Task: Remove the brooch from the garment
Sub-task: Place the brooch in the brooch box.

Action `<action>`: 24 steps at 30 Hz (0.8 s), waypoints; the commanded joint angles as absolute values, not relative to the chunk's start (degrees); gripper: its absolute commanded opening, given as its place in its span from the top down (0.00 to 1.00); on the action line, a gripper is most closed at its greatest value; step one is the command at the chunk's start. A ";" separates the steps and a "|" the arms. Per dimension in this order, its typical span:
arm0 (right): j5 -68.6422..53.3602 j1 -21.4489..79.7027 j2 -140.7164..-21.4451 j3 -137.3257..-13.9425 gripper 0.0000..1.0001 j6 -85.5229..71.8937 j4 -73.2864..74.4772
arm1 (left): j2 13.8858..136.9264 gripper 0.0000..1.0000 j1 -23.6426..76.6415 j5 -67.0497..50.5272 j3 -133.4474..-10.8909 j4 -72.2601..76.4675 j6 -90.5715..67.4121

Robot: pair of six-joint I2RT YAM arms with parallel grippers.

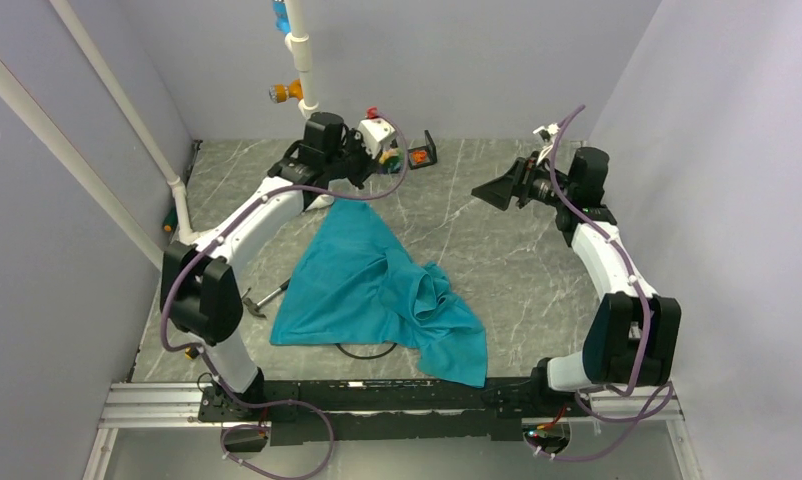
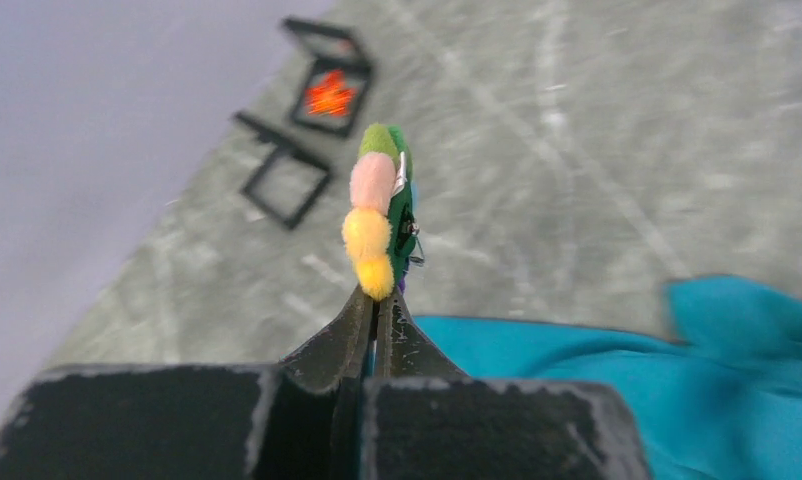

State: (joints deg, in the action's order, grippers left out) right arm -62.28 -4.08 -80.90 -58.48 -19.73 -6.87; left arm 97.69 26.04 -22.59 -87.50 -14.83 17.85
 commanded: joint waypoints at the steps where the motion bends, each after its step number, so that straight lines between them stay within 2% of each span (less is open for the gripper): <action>1: -57.81 -5.76 -77.86 -60.28 0.00 -18.93 -4.53 | 102.31 1.00 28.21 3.33 -89.72 -8.32 30.46; 7: -58.27 -7.04 -75.71 -60.03 0.00 -15.92 -1.54 | 110.91 1.00 29.98 14.88 -87.70 9.37 49.01; 12: -58.54 -7.78 -76.15 -59.68 0.00 -15.46 -1.74 | 120.67 1.00 30.43 17.78 -92.48 12.46 59.33; 24: -59.02 -8.61 -76.43 -59.59 0.00 -14.37 -0.97 | 131.47 1.00 29.12 12.10 -106.94 -2.03 62.99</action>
State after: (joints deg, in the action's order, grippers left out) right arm -58.76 -8.16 -77.54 -58.59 -15.75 -0.10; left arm 130.87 29.78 14.44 -101.51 1.50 60.90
